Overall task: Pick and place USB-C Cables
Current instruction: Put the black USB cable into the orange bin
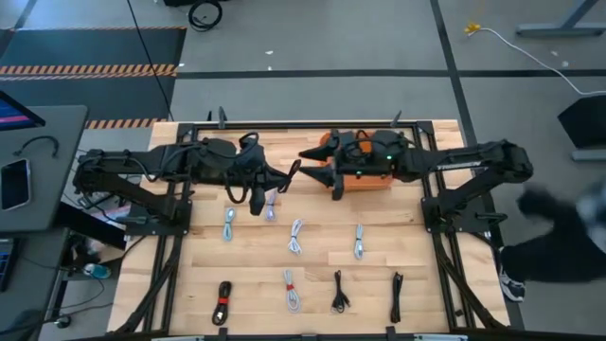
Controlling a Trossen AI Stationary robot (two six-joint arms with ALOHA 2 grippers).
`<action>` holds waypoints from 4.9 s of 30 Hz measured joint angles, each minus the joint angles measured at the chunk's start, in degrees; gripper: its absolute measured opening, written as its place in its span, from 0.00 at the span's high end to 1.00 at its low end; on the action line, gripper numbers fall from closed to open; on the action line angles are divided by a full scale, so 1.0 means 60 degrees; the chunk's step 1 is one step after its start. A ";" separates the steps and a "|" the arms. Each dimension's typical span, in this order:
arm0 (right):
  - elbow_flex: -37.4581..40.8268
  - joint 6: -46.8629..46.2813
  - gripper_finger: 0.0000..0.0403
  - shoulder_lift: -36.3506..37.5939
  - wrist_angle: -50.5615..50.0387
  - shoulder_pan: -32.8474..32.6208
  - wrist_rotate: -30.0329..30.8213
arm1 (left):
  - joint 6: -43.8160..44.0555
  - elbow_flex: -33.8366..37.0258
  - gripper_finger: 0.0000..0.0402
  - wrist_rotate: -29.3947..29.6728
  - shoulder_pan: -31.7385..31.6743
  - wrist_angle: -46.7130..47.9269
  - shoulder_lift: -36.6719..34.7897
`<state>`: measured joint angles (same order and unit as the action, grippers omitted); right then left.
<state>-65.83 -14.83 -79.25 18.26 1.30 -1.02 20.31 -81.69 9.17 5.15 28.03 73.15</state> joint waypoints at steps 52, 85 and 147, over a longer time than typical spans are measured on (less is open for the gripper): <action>-0.0870 0.1217 0.45 0.0081 -0.2128 -0.0327 -0.0485 | 0.0020 0.0004 0.96 -0.0004 -0.0007 0.0131 -0.0004; -0.0870 0.1009 0.95 -0.0990 0.0456 -0.0102 -0.1530 | -0.0071 0.0001 0.92 -0.0029 -0.0003 0.0207 -0.0003; 0.2645 -0.1624 0.95 0.0715 -0.9626 0.5075 0.1239 | -0.1752 -0.0007 0.47 -0.0007 0.0000 -0.1413 -0.0012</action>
<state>-49.95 -24.57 -74.96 -39.50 31.75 6.42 9.79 -81.73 9.13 5.15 19.55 73.08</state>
